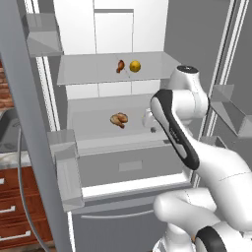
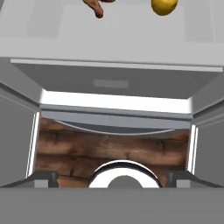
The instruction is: Place one lemon and one chicken drumstick in each tupperware on the nearby counter, to pack two identical lunches.
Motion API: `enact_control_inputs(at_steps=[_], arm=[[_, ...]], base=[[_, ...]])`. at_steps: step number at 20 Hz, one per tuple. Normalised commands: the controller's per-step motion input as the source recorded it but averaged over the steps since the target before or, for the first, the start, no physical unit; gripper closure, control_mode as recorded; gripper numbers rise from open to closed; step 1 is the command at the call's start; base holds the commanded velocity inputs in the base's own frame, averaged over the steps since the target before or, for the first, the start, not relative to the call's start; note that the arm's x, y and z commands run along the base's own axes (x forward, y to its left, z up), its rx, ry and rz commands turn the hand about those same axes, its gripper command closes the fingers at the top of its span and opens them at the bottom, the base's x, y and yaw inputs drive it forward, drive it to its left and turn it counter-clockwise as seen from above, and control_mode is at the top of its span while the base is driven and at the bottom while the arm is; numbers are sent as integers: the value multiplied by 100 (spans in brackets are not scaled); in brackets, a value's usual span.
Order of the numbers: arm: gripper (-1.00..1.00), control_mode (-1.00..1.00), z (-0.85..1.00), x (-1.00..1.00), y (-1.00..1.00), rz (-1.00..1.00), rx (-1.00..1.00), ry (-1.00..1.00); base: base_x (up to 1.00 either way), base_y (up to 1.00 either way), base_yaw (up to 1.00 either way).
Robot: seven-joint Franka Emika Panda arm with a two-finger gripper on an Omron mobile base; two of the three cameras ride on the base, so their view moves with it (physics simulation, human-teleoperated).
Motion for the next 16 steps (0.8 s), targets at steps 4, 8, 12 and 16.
enact_control_inputs(at_steps=[4, 8, 12, 16], arm=[[-100, -100, -7, 5, 67, 0, 0, -2], [-100, -100, -11, 29, 50, 0, 0, 0], [-100, -100, -7, 51, 2, 0, 1, -7], [-100, -100, -25, 33, 0, 0, 0, -18]], base=[[0, 0, 0], [0, 0, 0], [0, 0, 0], [0, 0, 0]])
